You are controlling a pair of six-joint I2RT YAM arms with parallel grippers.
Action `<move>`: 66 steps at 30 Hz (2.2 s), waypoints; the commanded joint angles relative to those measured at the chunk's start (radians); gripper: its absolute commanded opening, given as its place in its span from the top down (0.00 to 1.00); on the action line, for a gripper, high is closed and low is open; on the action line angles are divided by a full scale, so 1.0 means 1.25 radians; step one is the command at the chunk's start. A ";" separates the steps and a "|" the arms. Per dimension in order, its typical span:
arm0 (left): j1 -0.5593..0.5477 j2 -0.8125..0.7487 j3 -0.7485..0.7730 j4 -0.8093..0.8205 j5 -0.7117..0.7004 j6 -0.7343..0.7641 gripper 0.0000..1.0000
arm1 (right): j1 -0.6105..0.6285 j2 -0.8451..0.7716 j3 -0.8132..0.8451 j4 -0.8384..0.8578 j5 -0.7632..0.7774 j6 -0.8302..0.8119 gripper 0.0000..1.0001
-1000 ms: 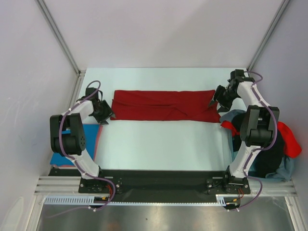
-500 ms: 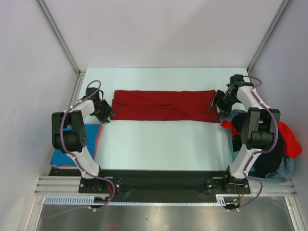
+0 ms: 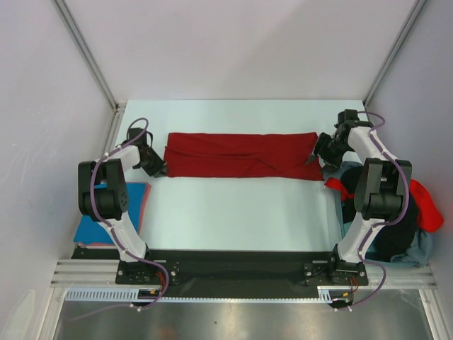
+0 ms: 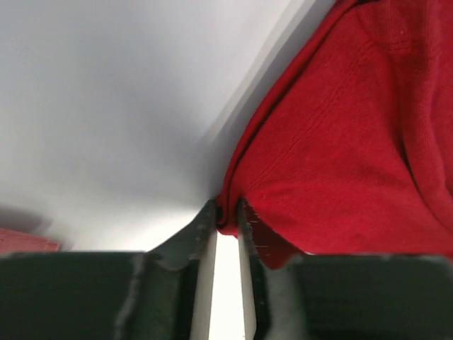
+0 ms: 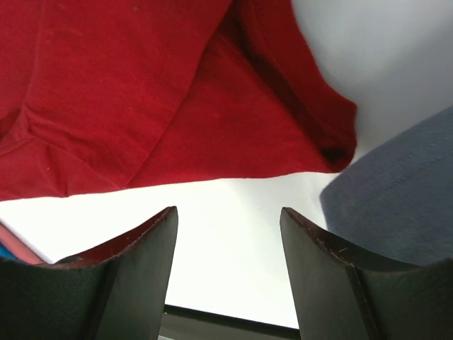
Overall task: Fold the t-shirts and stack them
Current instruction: Fold the tshirt
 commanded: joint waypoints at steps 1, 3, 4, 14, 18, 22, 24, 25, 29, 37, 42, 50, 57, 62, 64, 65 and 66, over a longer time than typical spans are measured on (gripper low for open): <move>0.000 0.033 0.011 -0.017 -0.001 0.004 0.82 | -0.002 0.008 0.015 -0.007 0.044 0.005 0.35; 0.004 0.038 0.024 -0.024 -0.004 0.012 0.95 | -0.003 0.015 0.016 -0.011 0.057 -0.001 0.36; 0.004 0.040 0.030 -0.028 -0.006 0.022 1.00 | -0.003 0.023 0.015 -0.012 0.062 -0.008 0.36; 0.008 -0.002 0.094 -0.047 -0.088 0.111 1.00 | 0.015 0.085 0.012 -0.009 0.116 -0.036 0.41; 0.012 0.010 0.099 -0.049 -0.088 0.117 1.00 | 0.031 0.111 0.034 -0.025 0.155 -0.047 0.42; 0.018 0.010 0.097 -0.045 -0.091 0.123 1.00 | 0.040 0.106 0.031 -0.039 0.204 -0.066 0.42; 0.022 0.014 0.099 -0.043 -0.090 0.124 1.00 | 0.041 0.109 0.027 -0.034 0.204 -0.071 0.42; 0.022 0.016 0.099 -0.045 -0.089 0.127 1.00 | 0.042 0.116 0.028 -0.033 0.206 -0.069 0.42; 0.027 0.028 0.104 -0.045 -0.074 0.124 1.00 | 0.063 0.121 0.047 -0.055 0.265 -0.072 0.45; 0.028 0.035 0.105 -0.045 -0.061 0.129 1.00 | 0.072 0.113 0.049 -0.045 0.290 -0.087 0.46; 0.027 0.040 0.104 -0.046 -0.055 0.134 1.00 | 0.072 0.139 0.072 -0.040 0.256 -0.076 0.64; 0.054 0.024 0.087 -0.055 -0.073 0.130 1.00 | 0.072 0.145 0.090 -0.080 0.366 -0.073 1.00; 0.068 -0.007 0.061 -0.049 -0.074 0.123 0.99 | 0.072 0.099 0.084 -0.112 0.446 -0.081 1.00; 0.068 -0.023 0.013 -0.041 -0.044 0.098 1.00 | 0.072 0.113 0.058 -0.105 0.402 -0.073 1.00; 0.068 -0.034 0.001 -0.034 -0.036 0.093 1.00 | 0.072 0.115 0.058 -0.097 0.378 -0.076 1.00; 0.068 -0.055 -0.010 -0.035 -0.035 0.090 1.00 | 0.072 0.117 0.069 -0.098 0.365 -0.078 1.00; 0.068 -0.070 -0.015 -0.035 -0.040 0.089 0.95 | 0.072 0.118 0.077 -0.100 0.342 -0.079 1.00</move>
